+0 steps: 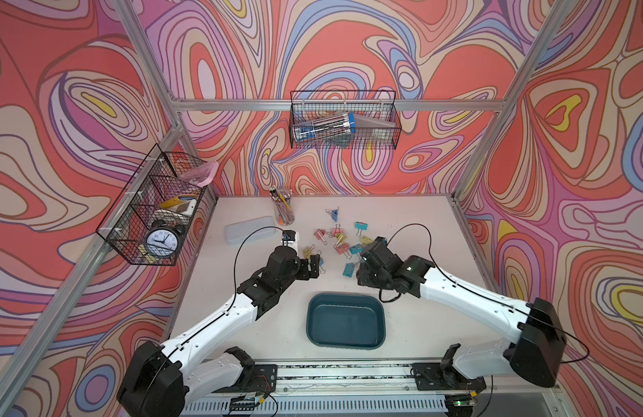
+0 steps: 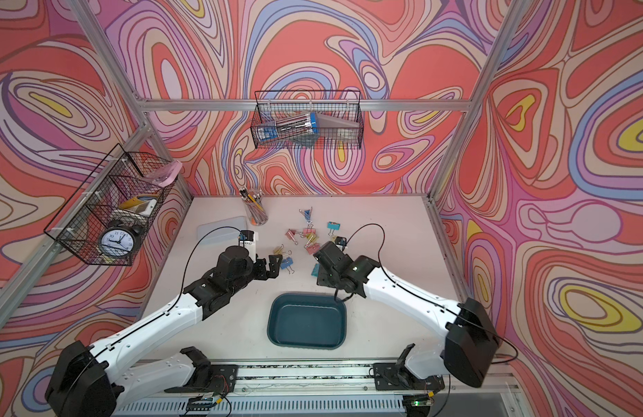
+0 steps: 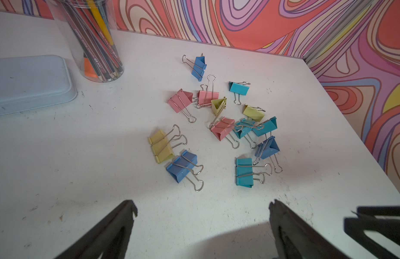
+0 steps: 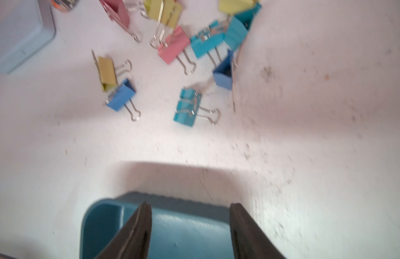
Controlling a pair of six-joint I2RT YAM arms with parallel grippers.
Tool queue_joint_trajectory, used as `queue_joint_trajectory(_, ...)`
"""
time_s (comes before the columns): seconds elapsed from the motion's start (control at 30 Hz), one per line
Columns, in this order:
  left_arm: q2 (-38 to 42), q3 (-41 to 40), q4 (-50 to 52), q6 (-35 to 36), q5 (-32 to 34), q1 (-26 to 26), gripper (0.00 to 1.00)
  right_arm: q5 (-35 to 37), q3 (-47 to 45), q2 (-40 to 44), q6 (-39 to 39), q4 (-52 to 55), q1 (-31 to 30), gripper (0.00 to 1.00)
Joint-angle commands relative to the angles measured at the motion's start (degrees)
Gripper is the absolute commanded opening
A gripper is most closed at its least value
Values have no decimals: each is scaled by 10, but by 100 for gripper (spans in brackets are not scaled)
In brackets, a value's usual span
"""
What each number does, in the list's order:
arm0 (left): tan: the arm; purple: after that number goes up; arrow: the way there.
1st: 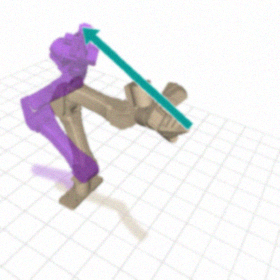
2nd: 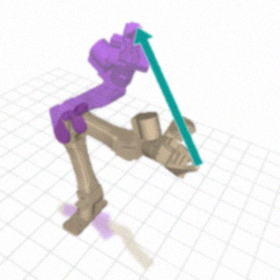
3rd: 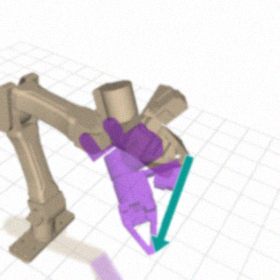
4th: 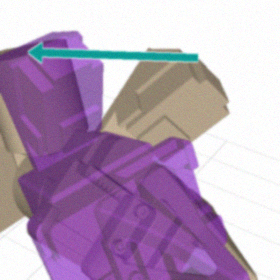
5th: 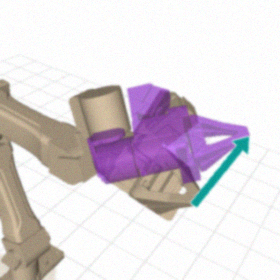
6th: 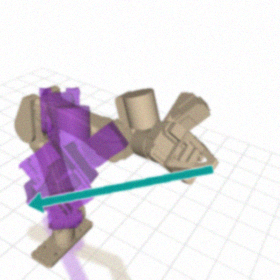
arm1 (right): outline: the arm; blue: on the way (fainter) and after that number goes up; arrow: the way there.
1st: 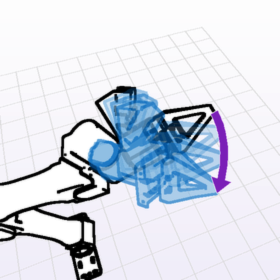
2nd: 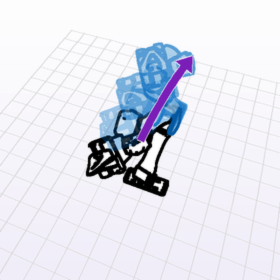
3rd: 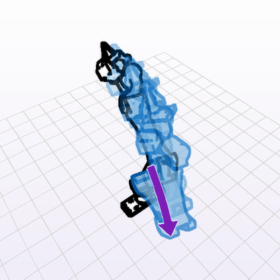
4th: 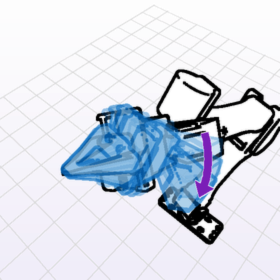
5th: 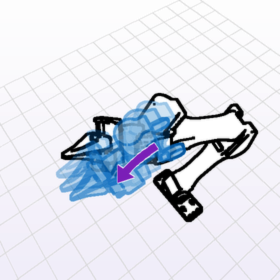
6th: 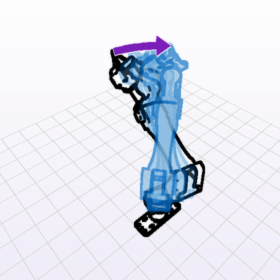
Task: Put the binder clips in the storage box
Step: Pick up the binder clip at the center of the board.
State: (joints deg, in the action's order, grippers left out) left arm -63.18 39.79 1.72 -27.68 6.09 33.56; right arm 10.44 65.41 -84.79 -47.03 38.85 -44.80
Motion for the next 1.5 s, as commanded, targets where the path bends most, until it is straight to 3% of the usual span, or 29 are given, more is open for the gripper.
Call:
queue_joint_trajectory(0.0, 13, -4, -6, -8, -16, 1, 99, -33, 45, -93, 37, -62, 14, 55)
queue_joint_trajectory(0.3, 33, 7, 24, 14, -17, 1, 99, -58, 56, -193, -17, -142, 40, 61)
queue_joint_trajectory(0.57, 21, 3, 13, 11, -28, 0, 99, -57, 2, -108, -34, -174, 40, 78)
queue_joint_trajectory(0.7, 19, 0, 5, 4, -37, 1, 99, -24, -20, -71, -34, -154, 53, 81)
queue_joint_trajectory(0.87, 22, -3, 2, 0, -42, 1, 99, -70, -34, -99, -22, -176, 87, 82)
queue_joint_trajectory(1.03, 29, -5, 6, -1, -36, 1, 99, -92, -31, -132, -22, -203, 102, 70)
queue_joint_trajectory(1.27, 27, -5, 6, -2, -35, 1, 99, -106, -38, -154, -19, -228, 107, 44)
queue_joint_trajectory(1.47, 23, -4, 4, -4, -37, 0, 99, -107, -47, -163, -14, -239, 108, 33)
